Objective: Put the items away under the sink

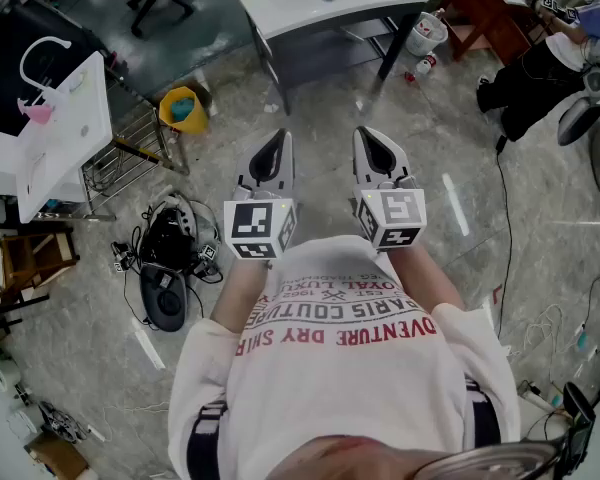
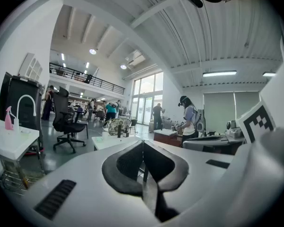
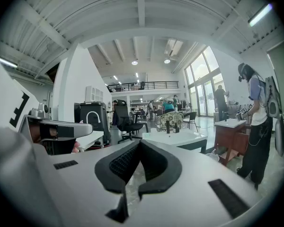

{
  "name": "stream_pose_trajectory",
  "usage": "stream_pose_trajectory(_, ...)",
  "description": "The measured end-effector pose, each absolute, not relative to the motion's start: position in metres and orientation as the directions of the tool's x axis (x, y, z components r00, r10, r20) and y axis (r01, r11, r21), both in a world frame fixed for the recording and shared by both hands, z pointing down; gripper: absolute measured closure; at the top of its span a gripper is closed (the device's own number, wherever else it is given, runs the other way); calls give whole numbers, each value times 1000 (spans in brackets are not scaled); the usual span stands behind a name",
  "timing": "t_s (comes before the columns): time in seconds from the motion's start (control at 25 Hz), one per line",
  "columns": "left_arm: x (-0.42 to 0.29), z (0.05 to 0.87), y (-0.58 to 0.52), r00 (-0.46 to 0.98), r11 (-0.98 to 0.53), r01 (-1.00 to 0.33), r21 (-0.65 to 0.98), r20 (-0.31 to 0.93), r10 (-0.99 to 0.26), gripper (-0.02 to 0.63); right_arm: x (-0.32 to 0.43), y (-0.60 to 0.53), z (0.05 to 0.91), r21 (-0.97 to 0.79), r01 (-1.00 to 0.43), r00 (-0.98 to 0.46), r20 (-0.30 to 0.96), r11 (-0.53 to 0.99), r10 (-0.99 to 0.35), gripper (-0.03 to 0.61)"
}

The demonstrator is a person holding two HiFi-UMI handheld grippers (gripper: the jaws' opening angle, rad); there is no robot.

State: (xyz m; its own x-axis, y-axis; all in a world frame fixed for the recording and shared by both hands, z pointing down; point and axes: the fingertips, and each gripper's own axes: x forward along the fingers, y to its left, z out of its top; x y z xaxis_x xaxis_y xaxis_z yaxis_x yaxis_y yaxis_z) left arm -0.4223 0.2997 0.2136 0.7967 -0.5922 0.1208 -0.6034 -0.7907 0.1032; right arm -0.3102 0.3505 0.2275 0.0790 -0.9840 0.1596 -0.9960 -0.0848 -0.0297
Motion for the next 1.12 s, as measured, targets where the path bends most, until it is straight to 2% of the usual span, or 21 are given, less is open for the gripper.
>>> stream_pose_trajectory(0.72, -401, 223, 277, 799, -788, -601, 132, 137, -586, 591, -290, 326, 238, -90, -992, 75, 180, -93, -981, 554)
stream_pose_trajectory(1.12, -318, 226, 246, 764, -753, -645, 134, 152, -627, 591, -210, 279, 241, -105, -994, -37, 167, 20, -985, 554)
